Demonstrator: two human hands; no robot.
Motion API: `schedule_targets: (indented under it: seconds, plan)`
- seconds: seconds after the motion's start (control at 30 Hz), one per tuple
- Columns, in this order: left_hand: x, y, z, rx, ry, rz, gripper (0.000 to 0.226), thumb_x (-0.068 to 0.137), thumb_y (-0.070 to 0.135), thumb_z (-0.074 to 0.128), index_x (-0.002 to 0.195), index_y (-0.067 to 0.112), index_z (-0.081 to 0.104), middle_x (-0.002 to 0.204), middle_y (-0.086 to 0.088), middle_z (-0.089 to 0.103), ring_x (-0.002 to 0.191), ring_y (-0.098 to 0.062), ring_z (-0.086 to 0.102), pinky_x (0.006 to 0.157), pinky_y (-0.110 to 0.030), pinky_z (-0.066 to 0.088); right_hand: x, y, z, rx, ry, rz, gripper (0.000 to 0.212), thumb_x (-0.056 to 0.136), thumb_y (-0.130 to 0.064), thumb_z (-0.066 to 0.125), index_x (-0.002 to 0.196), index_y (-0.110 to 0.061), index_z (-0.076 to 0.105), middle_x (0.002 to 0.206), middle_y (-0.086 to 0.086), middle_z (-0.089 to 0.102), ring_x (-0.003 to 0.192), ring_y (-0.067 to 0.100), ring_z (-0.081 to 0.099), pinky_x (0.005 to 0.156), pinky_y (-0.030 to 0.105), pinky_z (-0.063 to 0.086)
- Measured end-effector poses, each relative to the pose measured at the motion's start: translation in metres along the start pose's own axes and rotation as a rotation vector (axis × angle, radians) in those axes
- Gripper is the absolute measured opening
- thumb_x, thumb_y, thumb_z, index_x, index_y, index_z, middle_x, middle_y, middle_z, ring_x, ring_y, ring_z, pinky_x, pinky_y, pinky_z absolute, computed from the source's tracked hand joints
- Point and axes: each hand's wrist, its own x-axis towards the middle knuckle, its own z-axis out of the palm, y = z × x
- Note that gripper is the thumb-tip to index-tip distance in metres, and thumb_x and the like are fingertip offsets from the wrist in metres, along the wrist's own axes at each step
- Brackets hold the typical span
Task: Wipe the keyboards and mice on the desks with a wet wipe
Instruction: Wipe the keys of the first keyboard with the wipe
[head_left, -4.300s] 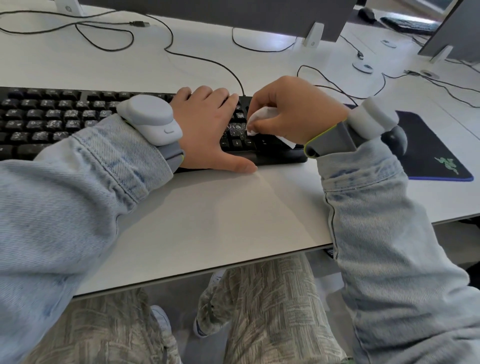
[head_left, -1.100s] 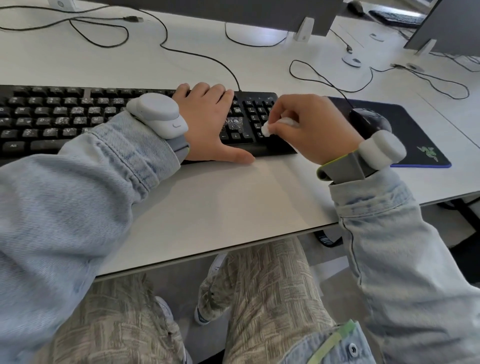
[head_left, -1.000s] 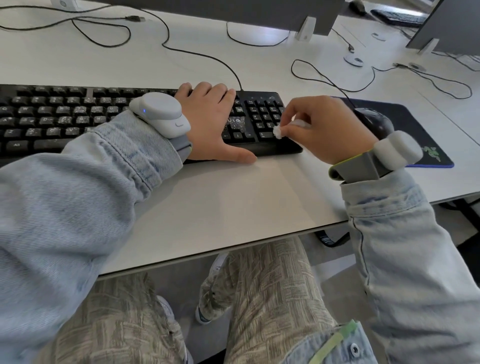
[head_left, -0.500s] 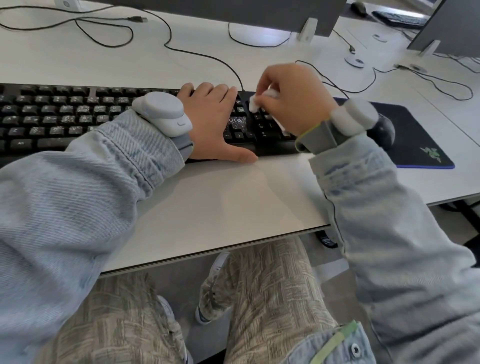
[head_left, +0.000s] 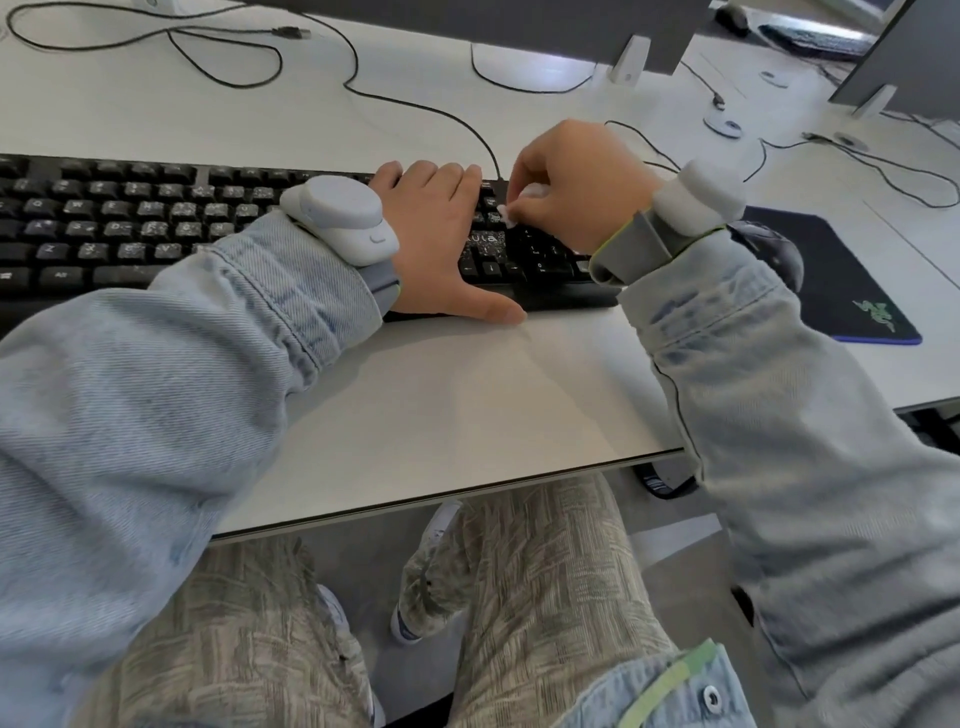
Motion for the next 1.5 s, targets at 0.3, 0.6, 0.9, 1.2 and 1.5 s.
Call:
schedule_targets:
  seconds: [0.3, 0.6, 0.9, 1.2, 1.5]
  plan:
    - [0.000, 0.000, 0.000, 0.006, -0.011, -0.007, 0.154, 0.043, 0.107, 0.019, 0.156, 0.003, 0.015, 0.156, -0.010, 0.033, 0.142, -0.030, 0.033, 0.118, -0.046, 0.024, -0.039, -0.011, -0.003, -0.034, -0.034, -0.064, 0.014, 0.087, -0.022, 0.059, 0.089, -0.017, 0.072, 0.082, -0.005, 0.057, 0.078, 0.014, 0.049, 0.067, 0.022, 0.031]
    - [0.000, 0.000, 0.000, 0.010, -0.013, -0.001, 0.153, 0.044, 0.106, 0.019, 0.157, 0.003, 0.013, 0.158, -0.011, 0.031, 0.143, -0.030, 0.031, 0.118, -0.046, 0.023, -0.068, -0.005, 0.002, 0.017, 0.000, -0.086, 0.013, 0.089, -0.028, 0.060, 0.087, -0.016, 0.064, 0.081, -0.007, 0.058, 0.079, 0.014, 0.050, 0.061, 0.021, 0.024]
    - [0.001, -0.001, -0.001, 0.014, -0.024, 0.005, 0.154, 0.042, 0.106, 0.018, 0.156, 0.003, 0.014, 0.154, -0.010, 0.034, 0.140, -0.030, 0.034, 0.117, -0.045, 0.023, -0.100, 0.036, 0.005, 0.127, 0.096, 0.116, 0.013, 0.088, -0.025, 0.062, 0.082, -0.014, 0.060, 0.066, -0.014, 0.051, 0.070, 0.013, 0.047, 0.061, 0.020, 0.027]
    - [0.000, -0.001, -0.002, 0.023, -0.030, 0.005, 0.152, 0.045, 0.107, 0.019, 0.157, 0.004, 0.013, 0.158, -0.009, 0.031, 0.143, -0.030, 0.031, 0.119, -0.047, 0.021, -0.066, 0.053, 0.001, 0.149, 0.289, 0.224, 0.016, 0.085, -0.032, 0.062, 0.086, -0.016, 0.066, 0.077, -0.004, 0.059, 0.074, 0.013, 0.050, 0.067, 0.025, 0.034]
    - [-0.002, -0.001, -0.005, 0.013, -0.026, 0.011, 0.152, 0.044, 0.106, 0.018, 0.156, 0.004, 0.016, 0.157, -0.010, 0.033, 0.142, -0.030, 0.032, 0.118, -0.047, 0.024, 0.010, 0.066, 0.025, 0.104, 0.179, 0.252, 0.022, 0.085, -0.037, 0.065, 0.096, -0.018, 0.072, 0.088, -0.006, 0.057, 0.083, 0.013, 0.052, 0.072, 0.022, 0.036]
